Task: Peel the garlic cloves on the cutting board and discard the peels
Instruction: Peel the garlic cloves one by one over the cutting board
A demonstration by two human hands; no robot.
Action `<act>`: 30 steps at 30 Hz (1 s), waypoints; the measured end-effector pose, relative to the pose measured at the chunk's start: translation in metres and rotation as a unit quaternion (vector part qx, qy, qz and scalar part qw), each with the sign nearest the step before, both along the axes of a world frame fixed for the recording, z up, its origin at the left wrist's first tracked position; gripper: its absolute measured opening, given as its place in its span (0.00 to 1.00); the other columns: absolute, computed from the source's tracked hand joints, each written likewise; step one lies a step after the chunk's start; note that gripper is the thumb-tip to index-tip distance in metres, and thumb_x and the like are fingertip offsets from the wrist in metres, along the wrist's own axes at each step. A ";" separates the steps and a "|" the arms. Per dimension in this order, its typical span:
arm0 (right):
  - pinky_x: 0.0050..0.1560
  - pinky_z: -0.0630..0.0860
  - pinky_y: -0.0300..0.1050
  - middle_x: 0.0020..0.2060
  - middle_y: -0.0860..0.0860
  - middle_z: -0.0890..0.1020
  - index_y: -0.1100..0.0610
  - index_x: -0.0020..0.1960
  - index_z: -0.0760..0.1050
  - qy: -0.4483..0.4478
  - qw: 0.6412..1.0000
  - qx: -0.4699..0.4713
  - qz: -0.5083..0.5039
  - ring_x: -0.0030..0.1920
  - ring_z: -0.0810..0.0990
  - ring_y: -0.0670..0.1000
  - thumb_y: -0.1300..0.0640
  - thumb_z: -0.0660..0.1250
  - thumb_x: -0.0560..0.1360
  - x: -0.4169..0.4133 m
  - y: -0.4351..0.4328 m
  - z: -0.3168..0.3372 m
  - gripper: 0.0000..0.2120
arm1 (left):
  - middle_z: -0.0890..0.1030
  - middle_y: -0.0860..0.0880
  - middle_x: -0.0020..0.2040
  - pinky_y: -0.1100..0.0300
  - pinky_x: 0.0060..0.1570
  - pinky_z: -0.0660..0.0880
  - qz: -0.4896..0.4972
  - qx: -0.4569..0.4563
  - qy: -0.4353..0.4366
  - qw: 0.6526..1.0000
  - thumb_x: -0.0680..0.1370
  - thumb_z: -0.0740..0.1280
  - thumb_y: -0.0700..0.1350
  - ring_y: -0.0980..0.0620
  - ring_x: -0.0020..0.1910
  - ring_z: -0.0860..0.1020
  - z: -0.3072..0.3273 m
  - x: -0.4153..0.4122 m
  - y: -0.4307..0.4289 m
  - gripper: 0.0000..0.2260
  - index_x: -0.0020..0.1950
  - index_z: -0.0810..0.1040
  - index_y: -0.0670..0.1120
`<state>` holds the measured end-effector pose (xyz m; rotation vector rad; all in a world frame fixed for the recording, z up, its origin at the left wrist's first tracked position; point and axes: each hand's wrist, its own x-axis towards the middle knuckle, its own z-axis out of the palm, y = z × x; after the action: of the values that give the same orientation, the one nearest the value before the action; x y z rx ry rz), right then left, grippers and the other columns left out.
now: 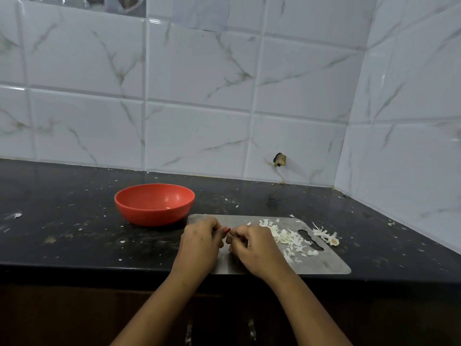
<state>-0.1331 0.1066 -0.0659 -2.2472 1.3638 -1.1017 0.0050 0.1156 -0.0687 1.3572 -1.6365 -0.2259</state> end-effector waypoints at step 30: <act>0.39 0.74 0.34 0.34 0.47 0.84 0.51 0.42 0.80 -0.074 0.995 0.051 0.044 0.32 0.78 0.40 0.61 0.65 0.78 -0.007 -0.001 0.004 0.09 | 0.81 0.51 0.31 0.72 0.30 0.71 -0.033 0.045 0.092 0.994 0.77 0.69 0.49 0.64 0.26 0.75 0.003 0.006 -0.005 0.09 0.37 0.78 0.48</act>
<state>-0.1404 0.1060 -0.0617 -2.0871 1.2213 -1.1193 0.0106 0.1110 -0.0656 1.3103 -1.5329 -0.4551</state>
